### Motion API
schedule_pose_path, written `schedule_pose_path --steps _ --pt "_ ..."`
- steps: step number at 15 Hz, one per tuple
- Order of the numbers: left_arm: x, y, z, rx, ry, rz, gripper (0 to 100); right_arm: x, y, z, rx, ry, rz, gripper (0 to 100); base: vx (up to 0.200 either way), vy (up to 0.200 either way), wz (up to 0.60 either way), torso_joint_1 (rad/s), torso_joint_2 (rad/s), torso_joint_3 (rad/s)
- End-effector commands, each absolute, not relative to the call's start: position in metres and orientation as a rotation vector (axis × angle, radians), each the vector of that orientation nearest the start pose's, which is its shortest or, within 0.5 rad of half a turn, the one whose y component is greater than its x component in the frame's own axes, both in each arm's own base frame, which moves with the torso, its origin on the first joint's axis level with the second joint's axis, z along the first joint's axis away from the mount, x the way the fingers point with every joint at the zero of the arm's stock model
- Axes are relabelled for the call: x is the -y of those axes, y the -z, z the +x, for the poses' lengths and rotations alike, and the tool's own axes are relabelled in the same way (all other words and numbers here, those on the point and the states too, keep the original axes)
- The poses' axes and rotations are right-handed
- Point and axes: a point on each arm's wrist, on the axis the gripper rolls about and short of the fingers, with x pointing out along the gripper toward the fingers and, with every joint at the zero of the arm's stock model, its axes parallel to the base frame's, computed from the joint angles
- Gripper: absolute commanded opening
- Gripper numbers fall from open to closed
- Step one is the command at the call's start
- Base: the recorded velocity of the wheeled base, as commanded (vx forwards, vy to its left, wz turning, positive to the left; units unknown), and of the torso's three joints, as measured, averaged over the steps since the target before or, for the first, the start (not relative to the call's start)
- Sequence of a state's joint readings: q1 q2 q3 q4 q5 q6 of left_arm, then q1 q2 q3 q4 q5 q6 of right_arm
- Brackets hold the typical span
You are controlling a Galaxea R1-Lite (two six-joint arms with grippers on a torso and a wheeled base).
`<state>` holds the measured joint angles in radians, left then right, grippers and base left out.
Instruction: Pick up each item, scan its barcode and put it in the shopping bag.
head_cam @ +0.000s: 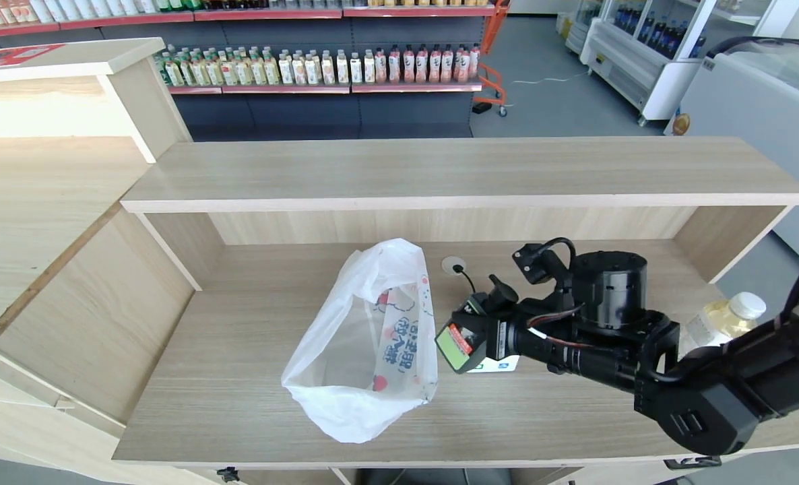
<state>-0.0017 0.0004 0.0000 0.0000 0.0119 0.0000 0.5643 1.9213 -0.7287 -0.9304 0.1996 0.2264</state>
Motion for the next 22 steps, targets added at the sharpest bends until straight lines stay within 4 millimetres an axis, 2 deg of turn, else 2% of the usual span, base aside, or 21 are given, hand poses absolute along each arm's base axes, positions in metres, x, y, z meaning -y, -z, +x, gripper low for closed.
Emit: schedule_pose_path --steps 1,3,5,9,11,16,20,21,22 --pt "0.0 -0.075 -0.023 0.0 -0.011 0.0 100 -0.196 -0.093 0.308 -0.399 -0.73 0.153 0 0.0 0.0 0.0 0.0 0.0 0.0" --pt "0.0 -0.075 -0.023 0.0 -0.011 0.0 100 -0.206 -0.083 0.318 -0.413 -0.734 0.148 0 0.0 0.0 0.0 0.0 0.0 0.0" --pt "0.0 -0.075 -0.023 0.0 -0.011 0.0 100 -0.226 -0.068 0.332 -0.406 -0.761 0.118 0 0.0 0.0 0.0 0.0 0.0 0.0" --pt "0.0 -0.075 -0.023 0.0 -0.011 0.0 100 -0.25 -0.044 0.353 -0.354 -0.807 -0.036 0 0.0 0.0 0.0 0.0 0.0 0.0" --pt "0.0 -0.075 -0.023 0.0 -0.011 0.0 100 -0.257 -0.04 0.362 -0.342 -0.824 -0.13 0 0.0 0.0 0.0 0.0 0.0 0.0" --pt "0.0 -0.075 -0.023 0.0 -0.011 0.0 100 -0.277 -0.043 0.386 -0.291 -0.835 -0.157 0 0.0 0.0 0.0 0.0 0.0 0.0" --pt "0.0 -0.075 -0.023 0.0 -0.011 0.0 100 -0.283 -0.028 0.396 -0.254 -0.847 -0.248 0 0.0 0.0 0.0 0.0 0.0 0.0" --pt "0.0 -0.075 -0.023 0.0 -0.011 0.0 100 -0.284 -0.027 0.397 -0.252 -0.849 -0.253 100 0.0 0.0 0.0 0.0 0.0 0.0" --pt "0.0 -0.075 -0.023 0.0 -0.011 0.0 100 -0.284 -0.028 0.397 -0.249 -0.85 -0.253 100 0.0 0.0 0.0 0.0 0.0 0.0"
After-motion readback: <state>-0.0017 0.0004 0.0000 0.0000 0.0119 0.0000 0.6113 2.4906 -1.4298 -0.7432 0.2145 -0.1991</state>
